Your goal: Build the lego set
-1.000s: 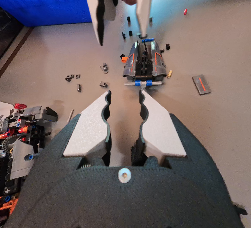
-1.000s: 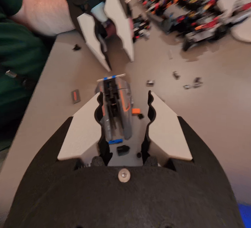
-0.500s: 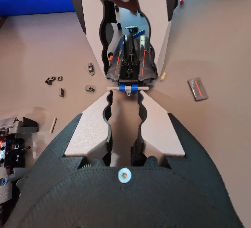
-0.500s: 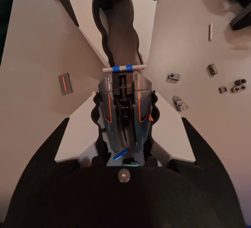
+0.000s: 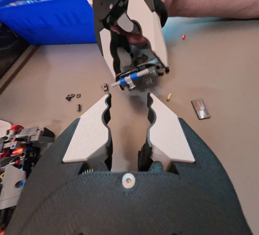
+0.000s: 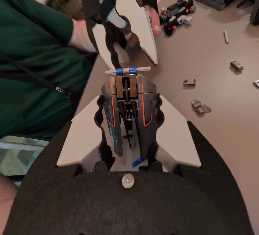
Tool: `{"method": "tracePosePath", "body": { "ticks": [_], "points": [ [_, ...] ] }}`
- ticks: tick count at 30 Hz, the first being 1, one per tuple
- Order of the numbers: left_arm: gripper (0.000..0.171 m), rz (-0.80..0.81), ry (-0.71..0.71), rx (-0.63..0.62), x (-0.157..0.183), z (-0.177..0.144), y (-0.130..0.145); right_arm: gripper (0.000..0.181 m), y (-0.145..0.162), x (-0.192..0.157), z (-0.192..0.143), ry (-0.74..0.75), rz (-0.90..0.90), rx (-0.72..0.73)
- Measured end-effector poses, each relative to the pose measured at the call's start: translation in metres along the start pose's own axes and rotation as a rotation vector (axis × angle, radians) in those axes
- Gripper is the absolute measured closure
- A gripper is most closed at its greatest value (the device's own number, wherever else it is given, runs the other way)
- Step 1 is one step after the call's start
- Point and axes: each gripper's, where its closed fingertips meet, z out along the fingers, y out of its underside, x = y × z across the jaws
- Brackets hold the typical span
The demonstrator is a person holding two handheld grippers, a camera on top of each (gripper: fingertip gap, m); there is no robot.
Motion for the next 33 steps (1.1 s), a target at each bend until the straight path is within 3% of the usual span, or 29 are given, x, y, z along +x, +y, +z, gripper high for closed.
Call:
{"method": "tracePosePath", "body": {
  "ticks": [4,11,17,19,26,33],
  "points": [
    [0.121,0.064,-0.096,0.056,-0.008,-0.006,-0.015,0.107,-0.014,-0.014,-0.007,-0.151,0.077,0.105],
    [0.116,0.147,-0.181,0.146,-0.011,-0.017,-0.037,0.107,-0.02,-0.025,-0.002,-0.264,0.138,0.128],
    [0.138,0.265,-0.178,0.139,0.003,-0.013,-0.04,0.107,-0.018,-0.032,0.003,-0.319,0.155,0.104],
    [0.147,0.284,-0.165,0.143,0.008,-0.011,-0.041,0.107,-0.017,-0.032,0.004,-0.318,0.156,0.094],
    [0.151,0.271,-0.184,0.146,0.004,-0.015,-0.042,0.106,-0.024,-0.03,0.0,-0.308,0.156,0.143],
    [0.156,0.106,-0.179,0.127,-0.011,-0.015,-0.034,0.099,-0.034,-0.017,-0.014,-0.111,0.056,0.173]
  ]
}}
